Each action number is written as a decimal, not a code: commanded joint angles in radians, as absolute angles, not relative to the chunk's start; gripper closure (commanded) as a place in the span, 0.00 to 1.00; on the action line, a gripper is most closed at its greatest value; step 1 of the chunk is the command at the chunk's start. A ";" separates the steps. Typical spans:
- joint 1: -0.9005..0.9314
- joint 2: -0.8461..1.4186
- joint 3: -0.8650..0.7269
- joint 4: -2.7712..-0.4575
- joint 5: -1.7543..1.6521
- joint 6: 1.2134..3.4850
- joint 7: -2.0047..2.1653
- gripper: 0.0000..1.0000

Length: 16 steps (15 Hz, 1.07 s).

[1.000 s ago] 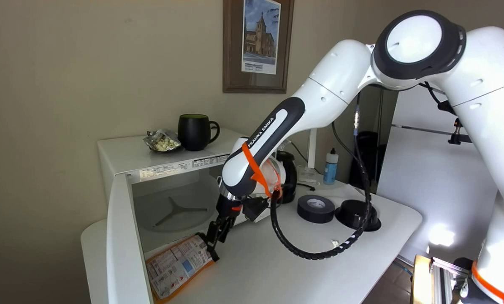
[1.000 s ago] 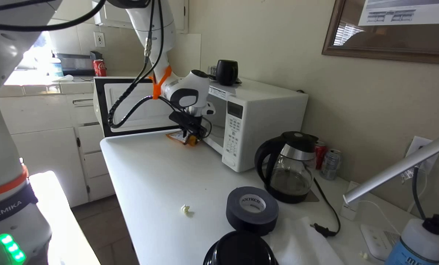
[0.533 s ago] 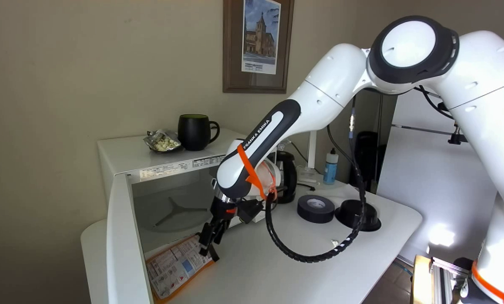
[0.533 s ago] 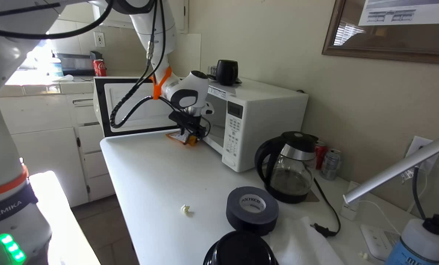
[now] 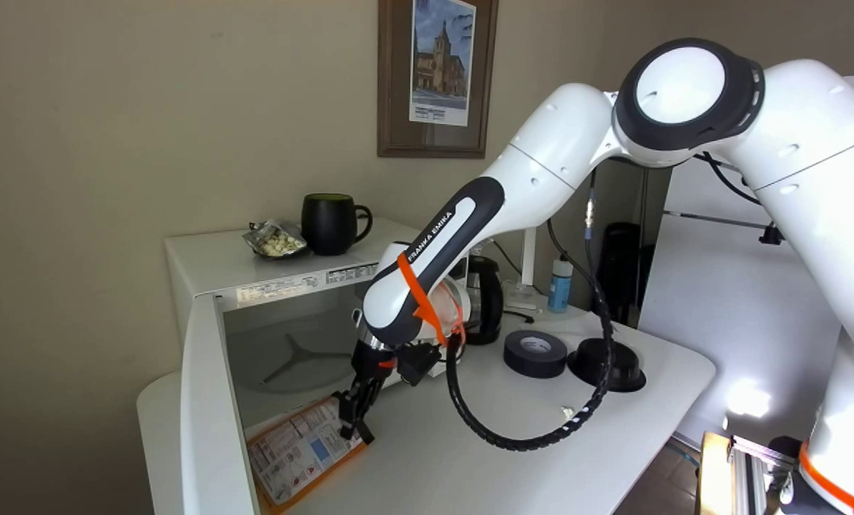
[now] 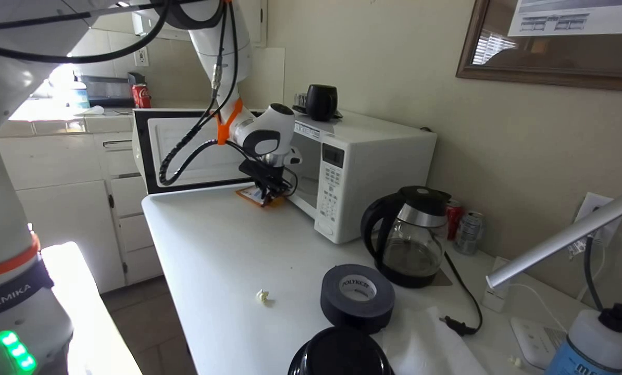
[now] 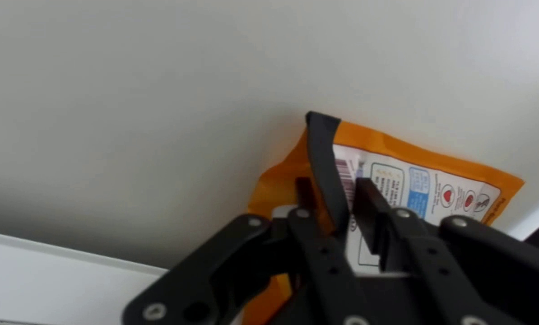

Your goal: Put the orange sachet on the top of the microwave

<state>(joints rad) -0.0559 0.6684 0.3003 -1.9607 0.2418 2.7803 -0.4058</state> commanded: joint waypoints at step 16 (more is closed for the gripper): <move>-0.083 0.128 0.200 -2.480 0.166 2.651 -0.226 1.00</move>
